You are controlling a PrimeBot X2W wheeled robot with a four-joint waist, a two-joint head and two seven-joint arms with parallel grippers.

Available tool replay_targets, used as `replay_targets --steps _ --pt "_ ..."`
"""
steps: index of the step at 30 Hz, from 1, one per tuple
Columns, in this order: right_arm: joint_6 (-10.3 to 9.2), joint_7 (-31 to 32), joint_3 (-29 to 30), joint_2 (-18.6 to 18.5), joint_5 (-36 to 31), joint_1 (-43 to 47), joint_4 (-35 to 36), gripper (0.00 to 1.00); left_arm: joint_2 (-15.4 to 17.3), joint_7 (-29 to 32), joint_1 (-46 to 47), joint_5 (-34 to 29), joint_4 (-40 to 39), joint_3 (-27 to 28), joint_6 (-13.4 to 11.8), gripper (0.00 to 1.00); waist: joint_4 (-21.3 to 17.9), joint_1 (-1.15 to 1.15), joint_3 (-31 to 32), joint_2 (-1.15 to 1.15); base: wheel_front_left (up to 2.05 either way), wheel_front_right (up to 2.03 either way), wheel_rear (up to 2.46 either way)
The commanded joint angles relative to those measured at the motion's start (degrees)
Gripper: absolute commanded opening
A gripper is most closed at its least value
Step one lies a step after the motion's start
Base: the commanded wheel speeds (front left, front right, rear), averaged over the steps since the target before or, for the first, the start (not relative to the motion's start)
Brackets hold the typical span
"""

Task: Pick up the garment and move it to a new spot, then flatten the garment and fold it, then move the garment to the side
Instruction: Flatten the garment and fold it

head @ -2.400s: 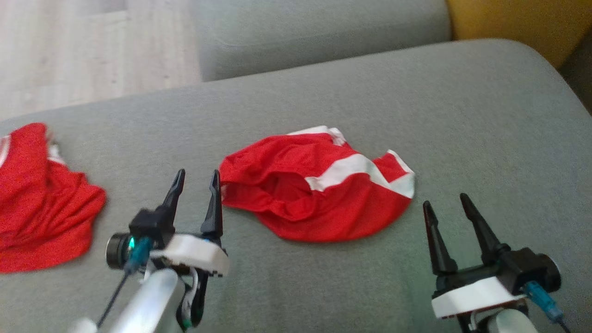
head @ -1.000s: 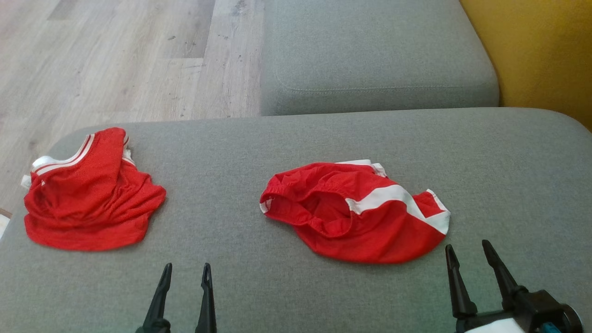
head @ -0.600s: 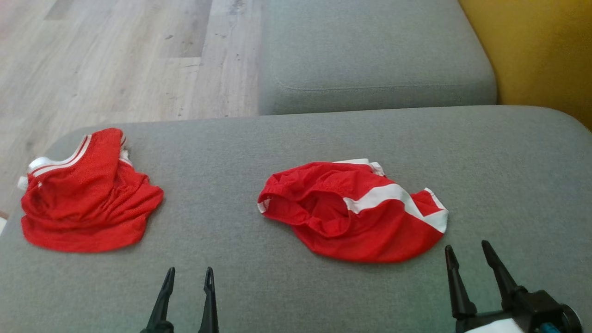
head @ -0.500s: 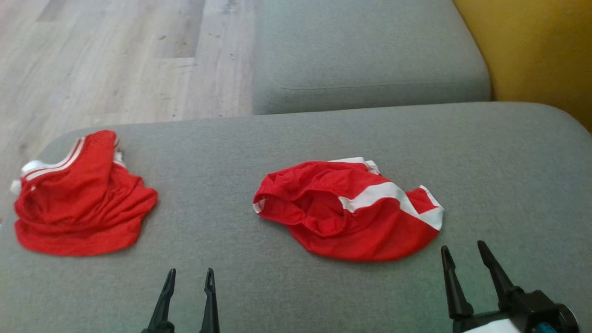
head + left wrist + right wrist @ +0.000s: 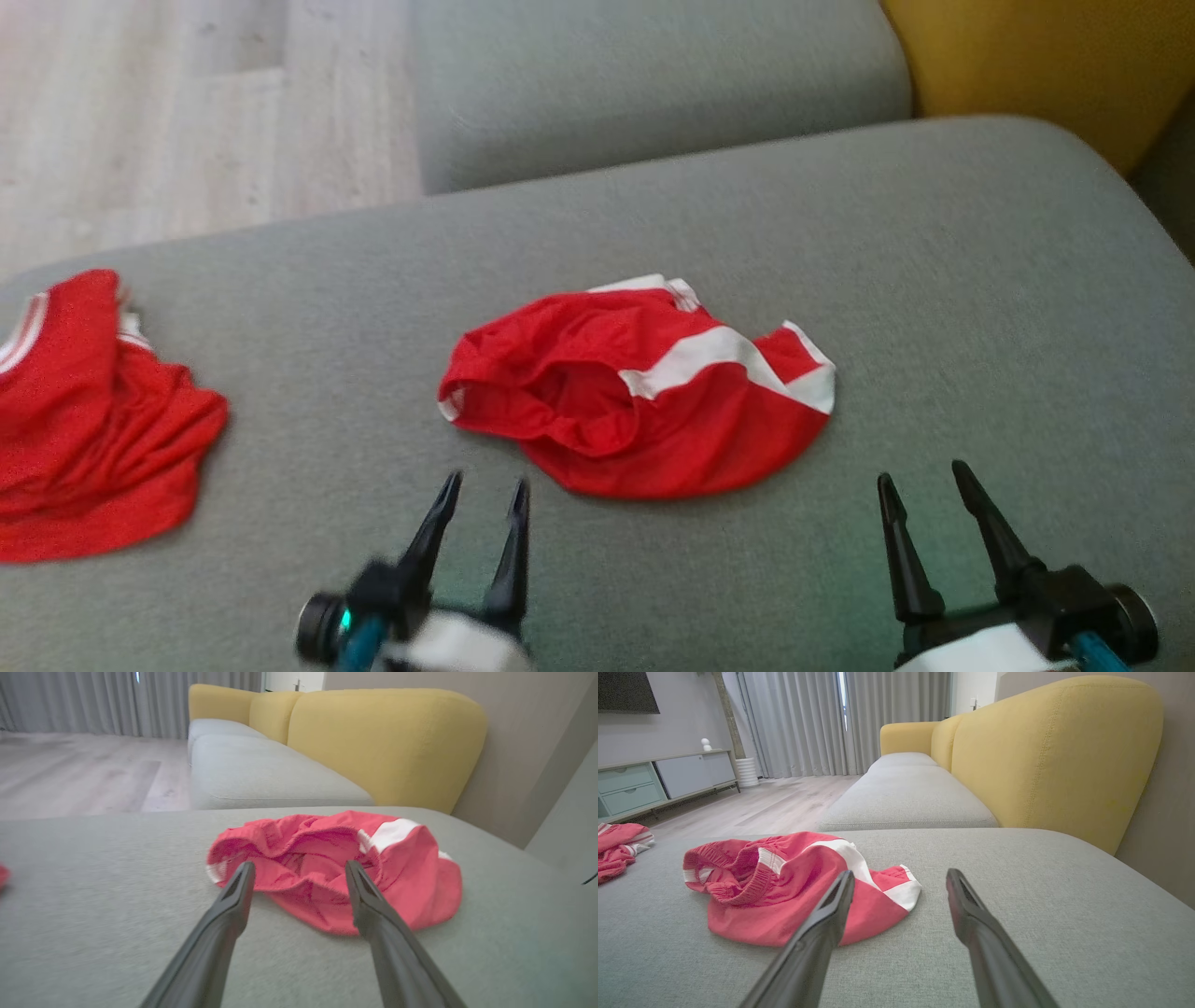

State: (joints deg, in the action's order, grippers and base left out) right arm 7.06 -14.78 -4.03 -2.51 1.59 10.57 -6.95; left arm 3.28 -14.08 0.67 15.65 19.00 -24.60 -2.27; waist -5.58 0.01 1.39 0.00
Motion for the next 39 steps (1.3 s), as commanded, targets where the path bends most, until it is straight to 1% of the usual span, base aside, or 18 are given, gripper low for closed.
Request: replay_targets --steps 1,3,4,7,9,12,14,18,23,24,26,27,31,33,34,39 --pt "0.43 -0.22 -1.64 -0.37 -0.36 -3.12 2.11 1.00 -0.40 1.06 5.19 4.33 -1.16 0.30 0.75 1.00 -1.81 -0.01 -2.10 0.00 0.00 0.00 0.00" --pt "0.43 -0.22 -1.71 -0.37 -0.32 -3.80 2.43 1.00 -0.40 2.49 8.79 8.77 -1.09 -1.88 1.74 1.00 -2.52 -0.01 -3.96 0.00 0.00 0.00 0.00" --pt "0.43 -0.22 -1.58 -0.37 -0.12 -4.75 2.77 1.00 -0.40 5.10 11.99 13.09 -0.68 -4.03 2.42 1.00 -3.23 -0.01 -5.76 0.00 0.00 0.00 0.00" --pt "0.43 -0.22 -1.92 -0.37 0.14 -6.02 2.86 1.00 -0.40 8.32 16.38 18.40 -0.49 -6.94 3.10 1.00 -4.24 -0.01 -7.79 0.00 0.00 0.00 0.00" --pt "0.43 -0.22 -2.30 -0.37 0.02 -6.63 2.70 1.00 -0.40 10.55 18.75 21.86 0.21 -8.47 3.34 1.00 -4.73 -0.01 -8.69 0.00 0.00 0.00 0.00" --pt "0.43 -0.22 -3.03 -0.37 -0.30 -7.37 2.61 1.00 -0.40 14.52 21.56 27.19 1.86 -10.13 2.79 1.00 -5.46 -0.01 -9.59 0.00 0.00 0.00 0.00" --pt "0.43 -0.22 -3.47 -0.37 -0.37 -7.78 2.49 1.00 -0.40 15.67 23.24 29.43 3.06 -10.50 1.99 1.00 -6.05 -0.01 -9.98 0.00 0.00 0.00 0.00" --pt "0.43 -0.22 -3.58 -0.37 -0.18 -8.01 2.17 1.00 -0.40 16.68 25.34 31.62 6.10 -10.81 0.67 1.00 -7.17 -0.01 -9.99 0.00 0.00 0.00 0.00" --pt "0.43 -0.22 -3.89 -0.37 -0.05 -7.95 1.99 1.00 -0.37 15.75 27.10 32.03 9.23 -10.74 0.65 1.00 -8.48 -0.01 -9.83 0.00 0.00 0.00 0.00" --pt "0.43 -0.22 -3.98 -0.37 -0.04 -7.93 1.94 1.00 -0.37 15.78 27.30 32.08 9.88 -10.84 0.90 0.92 -8.76 -0.01 -9.78 0.00 0.00 0.00 0.00" --pt "0.43 -0.22 -4.26 -0.37 0.00 -7.91 1.86 1.00 -0.36 15.50 27.56 32.38 10.93 -10.87 1.56 0.04 -9.47 -0.01 -9.66 0.00 0.00 0.00 0.00" --pt "0.43 -0.22 -4.40 -0.37 -0.02 -7.89 1.84 1.00 -0.36 15.07 27.68 32.60 11.12 -10.93 2.53 0.00 -9.88 -0.01 -9.62 0.00 0.00 0.00 0.00" --pt "0.43 -0.22 -4.48 -0.37 -0.13 -7.49 1.72 1.00 0.13 12.53 28.80 31.69 12.17 -11.37 4.90 0.00 -11.21 -0.01 -9.14 0.00 0.00 0.00 0.00" --pt "0.43 -0.22 -4.35 -0.37 -0.18 -7.22 1.60 1.00 0.26 12.17 29.85 31.37 12.35 -11.97 6.19 0.00 -11.67 -0.01 -8.67 0.00 0.00 0.00 0.00" --pt "0.43 -0.22 -4.35 -0.37 -0.18 -7.22 1.60 1.00 0.26 12.17 29.85 31.37 12.35 -11.97 6.19 0.00 -11.67 -0.01 -8.67 0.00 0.00 0.00 0.00" --pt "0.43 -0.22 -4.34 -0.37 -0.27 -6.52 1.23 1.00 0.23 14.52 35.95 31.15 10.21 -14.72 8.79 0.00 -12.13 -0.01 -7.07 0.00 0.00 0.00 0.00"
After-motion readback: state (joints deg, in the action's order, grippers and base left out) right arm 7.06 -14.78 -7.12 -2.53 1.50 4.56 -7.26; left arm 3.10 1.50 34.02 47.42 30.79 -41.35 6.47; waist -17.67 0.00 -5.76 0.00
